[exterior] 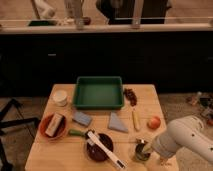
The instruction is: Stack cups into tray
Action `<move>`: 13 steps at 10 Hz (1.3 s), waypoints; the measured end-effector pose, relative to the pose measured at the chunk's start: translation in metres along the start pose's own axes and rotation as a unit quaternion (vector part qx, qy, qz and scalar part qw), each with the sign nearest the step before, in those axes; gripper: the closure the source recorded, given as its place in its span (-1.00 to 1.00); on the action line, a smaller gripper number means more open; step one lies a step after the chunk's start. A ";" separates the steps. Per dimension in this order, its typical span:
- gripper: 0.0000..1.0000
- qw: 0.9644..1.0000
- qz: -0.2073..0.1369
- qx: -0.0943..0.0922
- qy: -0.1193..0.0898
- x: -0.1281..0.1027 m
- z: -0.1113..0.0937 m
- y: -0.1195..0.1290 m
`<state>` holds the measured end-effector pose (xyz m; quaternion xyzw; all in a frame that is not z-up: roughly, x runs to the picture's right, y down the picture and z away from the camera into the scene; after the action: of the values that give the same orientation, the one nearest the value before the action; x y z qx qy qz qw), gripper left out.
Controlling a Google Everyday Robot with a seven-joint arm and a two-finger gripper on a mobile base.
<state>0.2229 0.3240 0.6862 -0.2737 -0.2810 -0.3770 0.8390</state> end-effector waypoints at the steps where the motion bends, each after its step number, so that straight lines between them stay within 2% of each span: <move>1: -0.14 1.000 0.005 -0.001 -0.002 0.002 0.006 0.003; 2: -0.13 1.000 0.013 -0.003 -0.005 0.005 0.012 0.007; 4: 0.12 1.000 0.021 -0.003 -0.005 0.008 0.016 0.010; 5: 0.38 1.000 0.022 -0.004 -0.006 0.009 0.016 0.011; 8: 0.87 1.000 0.020 -0.008 -0.009 0.007 0.016 0.012; 13: 0.90 1.000 0.016 -0.011 -0.001 0.007 0.011 0.006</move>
<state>0.2285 0.3315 0.6969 -0.2875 -0.2729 -0.3664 0.8418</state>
